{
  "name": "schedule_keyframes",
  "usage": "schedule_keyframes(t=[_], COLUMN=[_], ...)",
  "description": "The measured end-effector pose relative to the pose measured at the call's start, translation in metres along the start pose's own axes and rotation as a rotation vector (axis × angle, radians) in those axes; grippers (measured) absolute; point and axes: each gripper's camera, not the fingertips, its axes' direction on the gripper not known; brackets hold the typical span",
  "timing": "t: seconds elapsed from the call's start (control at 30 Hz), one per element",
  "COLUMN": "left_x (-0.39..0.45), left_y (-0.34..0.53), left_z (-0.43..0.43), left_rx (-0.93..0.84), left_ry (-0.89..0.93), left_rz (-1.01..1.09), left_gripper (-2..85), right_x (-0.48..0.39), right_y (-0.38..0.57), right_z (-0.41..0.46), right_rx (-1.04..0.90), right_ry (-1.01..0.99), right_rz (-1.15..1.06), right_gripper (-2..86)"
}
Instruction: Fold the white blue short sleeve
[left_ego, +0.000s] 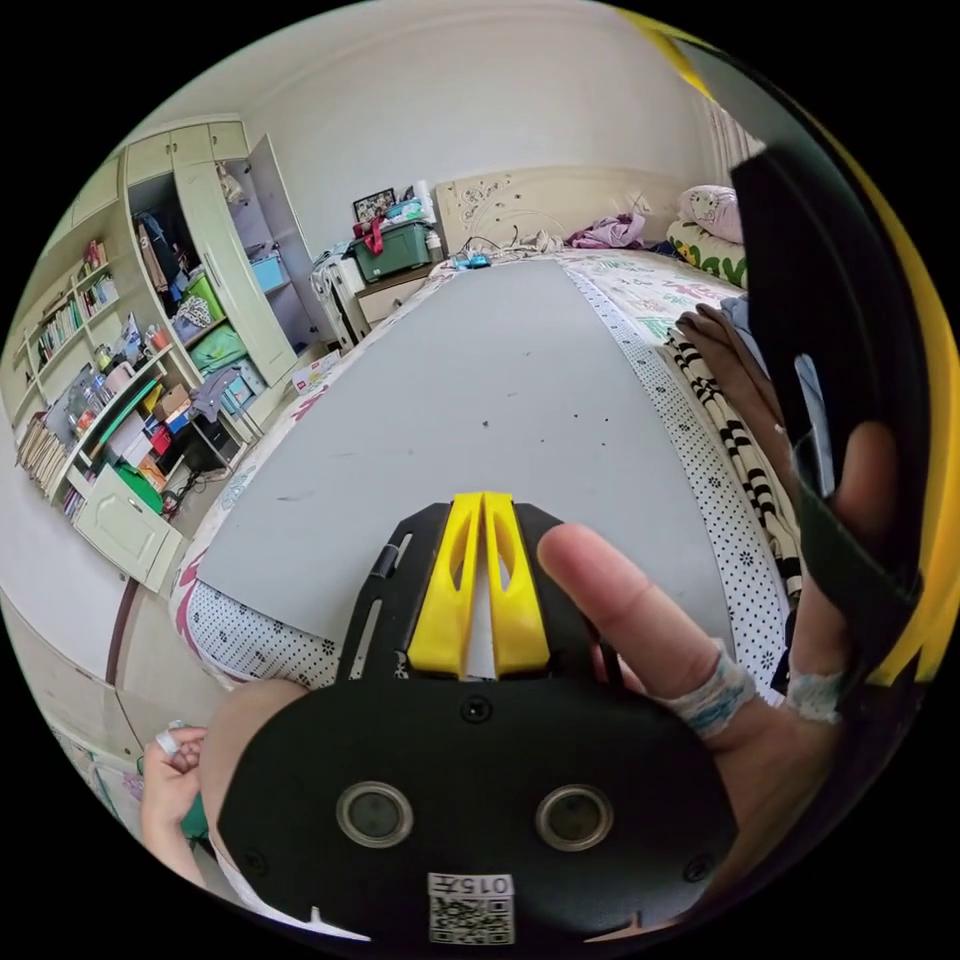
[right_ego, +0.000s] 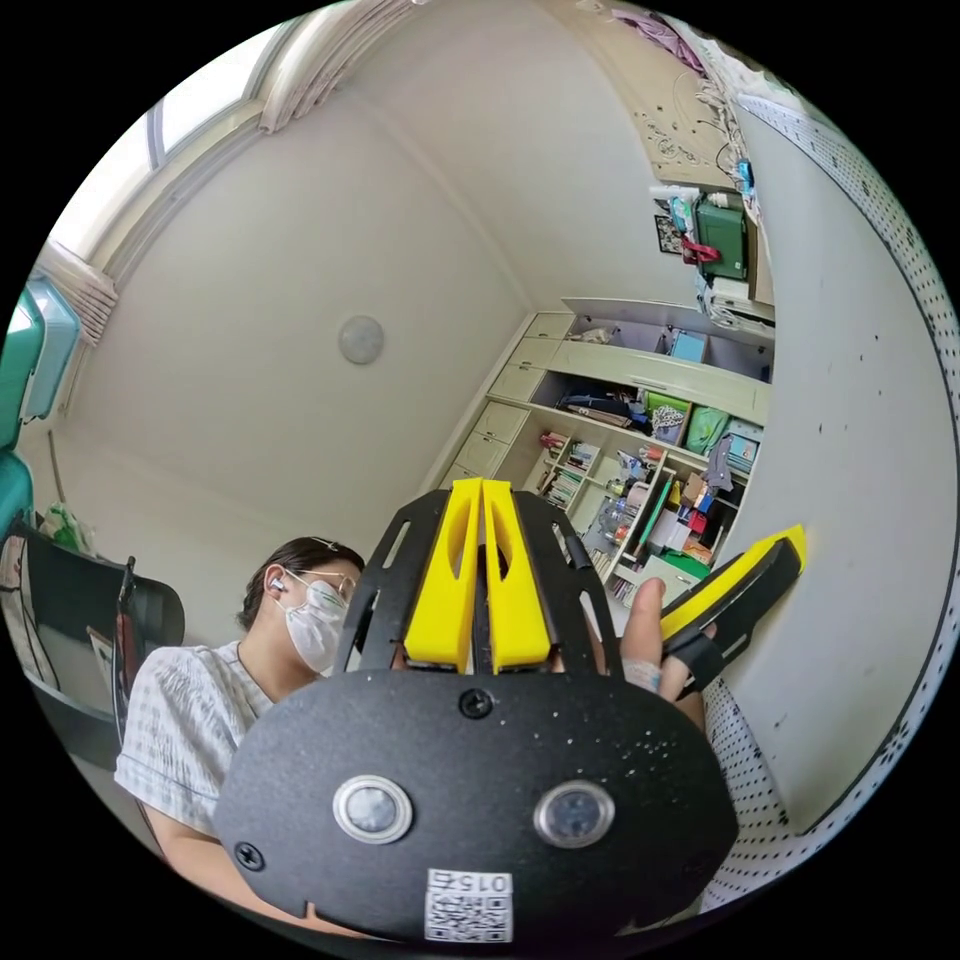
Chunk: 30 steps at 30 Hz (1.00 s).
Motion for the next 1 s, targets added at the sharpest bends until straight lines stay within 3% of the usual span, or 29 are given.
schedule_keyframes(t=[1.0], left_x=[0.006], left_y=[0.011], left_z=[0.018], left_rx=[0.004], left_ry=[0.02], left_rz=[-0.016], left_gripper=[-0.7], right_x=[-0.024], right_y=[-0.011], right_z=[-0.017], right_rx=[0.013], right_ry=[-0.006], right_rz=[-0.001], right_gripper=[-0.7])
